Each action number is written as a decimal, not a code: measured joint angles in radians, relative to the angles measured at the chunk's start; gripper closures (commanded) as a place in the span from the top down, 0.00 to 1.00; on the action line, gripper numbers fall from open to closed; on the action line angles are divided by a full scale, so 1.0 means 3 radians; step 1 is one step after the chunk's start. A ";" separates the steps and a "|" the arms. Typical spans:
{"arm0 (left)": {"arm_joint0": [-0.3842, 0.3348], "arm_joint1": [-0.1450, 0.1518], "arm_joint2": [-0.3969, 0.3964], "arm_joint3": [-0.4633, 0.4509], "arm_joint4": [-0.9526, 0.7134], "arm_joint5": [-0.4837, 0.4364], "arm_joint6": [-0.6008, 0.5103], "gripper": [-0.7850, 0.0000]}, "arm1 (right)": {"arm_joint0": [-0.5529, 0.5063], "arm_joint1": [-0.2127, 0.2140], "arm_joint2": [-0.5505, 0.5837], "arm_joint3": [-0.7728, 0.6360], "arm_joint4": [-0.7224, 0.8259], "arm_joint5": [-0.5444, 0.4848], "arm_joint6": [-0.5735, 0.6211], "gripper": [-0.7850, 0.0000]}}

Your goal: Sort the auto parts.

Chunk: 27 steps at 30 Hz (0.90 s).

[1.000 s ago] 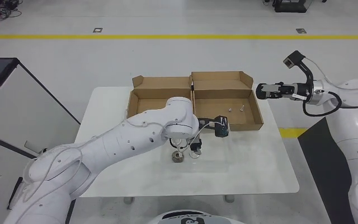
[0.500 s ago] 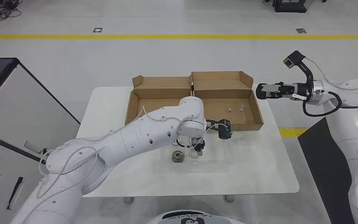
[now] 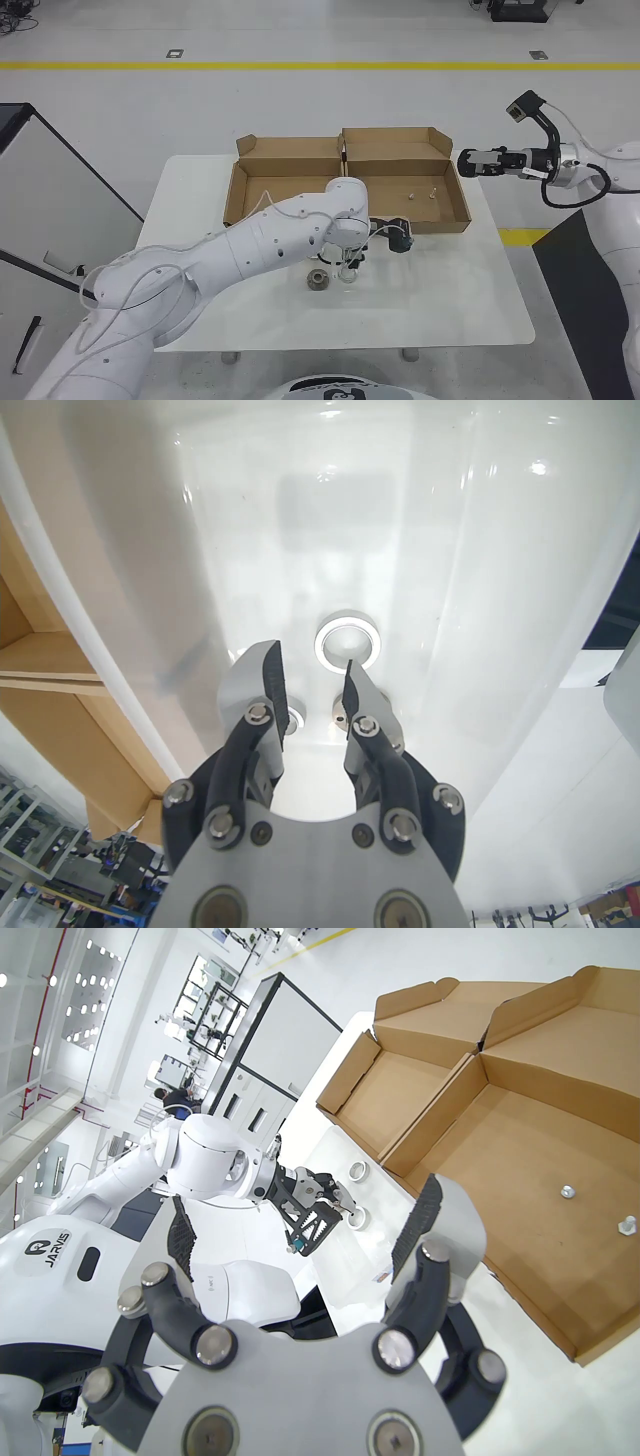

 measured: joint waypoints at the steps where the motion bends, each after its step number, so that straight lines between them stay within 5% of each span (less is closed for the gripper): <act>1: 0.0016 -0.0010 -0.0001 0.0014 0.0017 0.0000 0.0000 0.41 | 0.0000 0.0000 0.0000 0.0000 0.0000 0.0000 0.0000 1.00; 13: 0.0178 -0.0155 -0.0003 0.0305 0.0210 -0.0025 0.0024 0.31 | 0.0000 0.0000 0.0000 0.0000 0.0000 0.0000 0.0000 1.00; 27: 0.0231 -0.0194 -0.0003 0.0479 0.0285 -0.0053 0.0052 0.34 | 0.0000 0.0000 0.0000 0.0000 0.0000 0.0000 0.0000 1.00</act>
